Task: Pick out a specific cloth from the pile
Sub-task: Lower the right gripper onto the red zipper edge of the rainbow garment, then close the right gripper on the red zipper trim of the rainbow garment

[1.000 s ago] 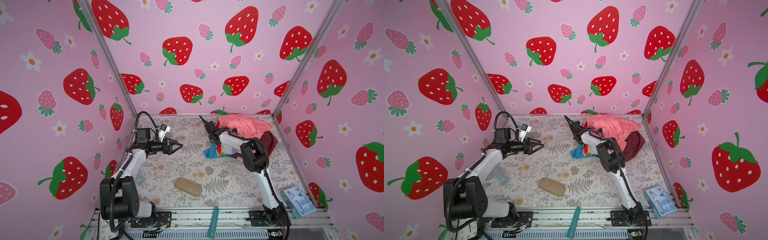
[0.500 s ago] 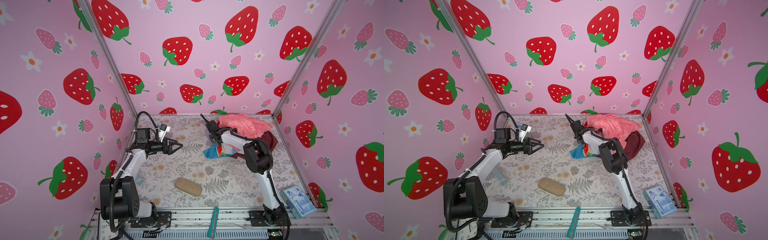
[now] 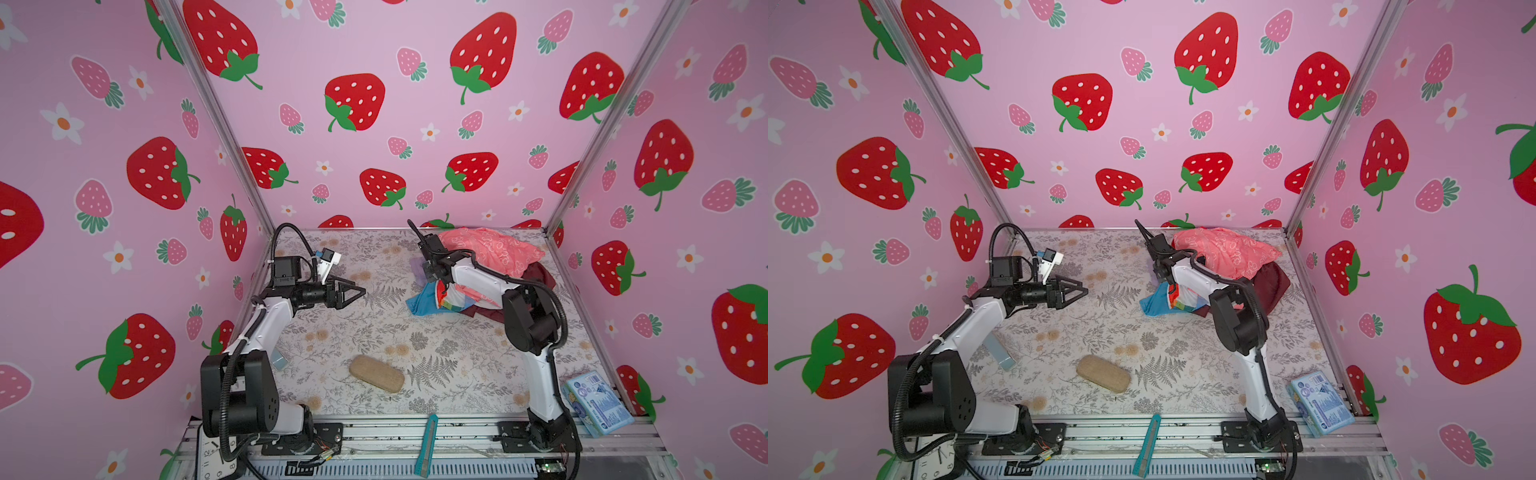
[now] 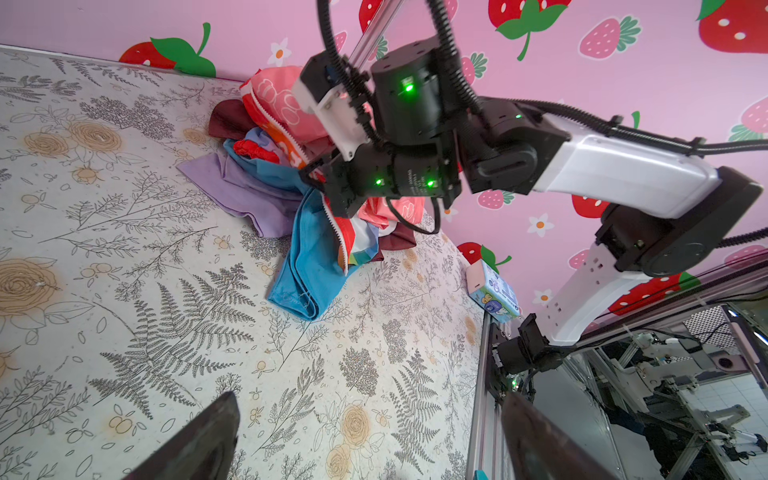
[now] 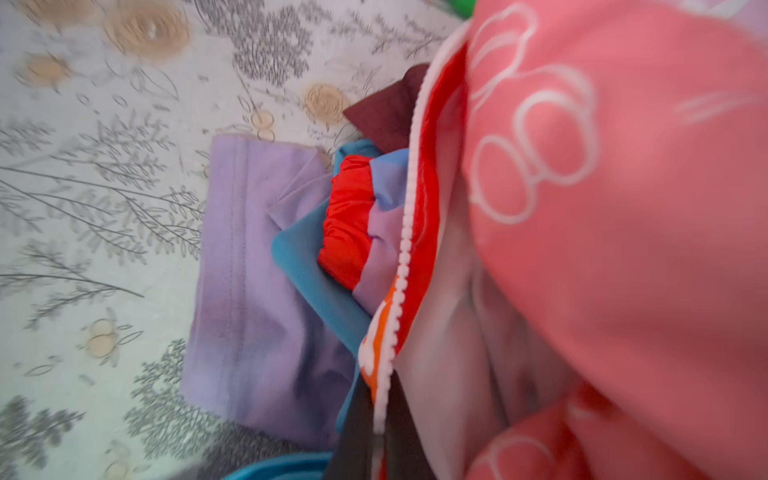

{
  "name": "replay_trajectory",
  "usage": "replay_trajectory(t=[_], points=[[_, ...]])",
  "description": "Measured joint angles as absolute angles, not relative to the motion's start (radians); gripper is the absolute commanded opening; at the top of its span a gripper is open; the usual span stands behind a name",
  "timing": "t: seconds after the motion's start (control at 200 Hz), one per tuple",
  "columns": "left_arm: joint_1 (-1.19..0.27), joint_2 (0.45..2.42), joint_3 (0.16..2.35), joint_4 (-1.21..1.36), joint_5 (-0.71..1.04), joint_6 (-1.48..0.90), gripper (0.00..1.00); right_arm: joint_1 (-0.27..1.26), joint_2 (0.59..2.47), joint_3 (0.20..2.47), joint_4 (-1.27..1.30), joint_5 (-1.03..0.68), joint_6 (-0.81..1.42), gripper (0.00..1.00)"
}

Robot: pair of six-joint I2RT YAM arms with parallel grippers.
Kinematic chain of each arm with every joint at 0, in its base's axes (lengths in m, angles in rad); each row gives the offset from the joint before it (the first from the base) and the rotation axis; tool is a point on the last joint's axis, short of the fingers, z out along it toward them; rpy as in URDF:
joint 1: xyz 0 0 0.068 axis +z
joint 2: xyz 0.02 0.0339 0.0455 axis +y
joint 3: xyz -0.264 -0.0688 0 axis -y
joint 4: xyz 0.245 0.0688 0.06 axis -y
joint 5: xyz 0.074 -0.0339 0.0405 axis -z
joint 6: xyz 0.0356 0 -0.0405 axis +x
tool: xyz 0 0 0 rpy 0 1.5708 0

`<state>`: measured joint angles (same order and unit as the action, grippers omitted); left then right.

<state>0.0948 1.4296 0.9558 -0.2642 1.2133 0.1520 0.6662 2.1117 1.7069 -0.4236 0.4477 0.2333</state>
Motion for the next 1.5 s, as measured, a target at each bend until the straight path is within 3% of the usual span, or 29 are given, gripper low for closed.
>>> replay_trajectory(t=[0.25,0.751,0.816,0.916,0.976,1.011,1.061,1.096,1.121,1.176,1.221,1.256,1.341,1.501], points=[[0.095,1.43,0.956,-0.257,1.216,0.141,0.99,0.665,1.957,1.695,-0.423,0.43,0.222,0.0],[0.094,1.43,0.956,-0.244,1.216,0.133,0.99,0.67,1.946,1.695,-0.458,0.412,0.205,0.0],[0.095,1.43,0.956,-0.244,1.216,0.133,0.99,0.67,1.945,1.695,-0.458,0.406,0.2,0.15],[0.094,1.43,0.956,-0.244,1.216,0.133,0.99,0.67,1.945,1.699,-0.457,0.394,0.184,0.19],[0.094,1.43,0.956,-0.244,1.216,0.133,0.99,0.669,1.945,1.704,-0.457,0.387,0.181,0.34],[0.095,1.43,0.956,-0.244,1.216,0.133,0.99,0.669,1.945,1.706,-0.457,0.381,0.183,0.36],[0.095,1.43,0.956,-0.244,1.216,0.133,0.99,0.669,1.946,1.706,-0.457,0.37,0.187,0.35],[0.095,1.43,0.956,-0.244,1.216,0.133,0.99,0.667,1.947,1.706,-0.457,0.362,0.186,0.19],[0.095,1.43,0.956,-0.244,1.216,0.132,0.99,0.667,1.948,1.705,-0.456,0.356,0.187,0.14],[0.094,1.43,0.956,-0.243,1.216,0.132,0.99,0.665,1.951,1.695,-0.447,0.341,0.199,0.13],[0.094,1.43,0.956,-0.244,1.216,0.131,0.99,0.664,1.953,1.68,-0.441,0.328,0.203,0.21],[0.094,1.43,0.956,-0.243,1.216,0.131,0.99,0.663,1.956,1.663,-0.434,0.313,0.214,0.37],[0.094,1.43,0.956,-0.243,1.216,0.131,0.99,0.663,1.962,1.613,-0.409,0.266,0.211,0.59],[0.095,1.433,0.956,-0.243,1.216,0.13,0.99,0.663,2.012,1.539,-0.374,0.179,0.232,0.72]])
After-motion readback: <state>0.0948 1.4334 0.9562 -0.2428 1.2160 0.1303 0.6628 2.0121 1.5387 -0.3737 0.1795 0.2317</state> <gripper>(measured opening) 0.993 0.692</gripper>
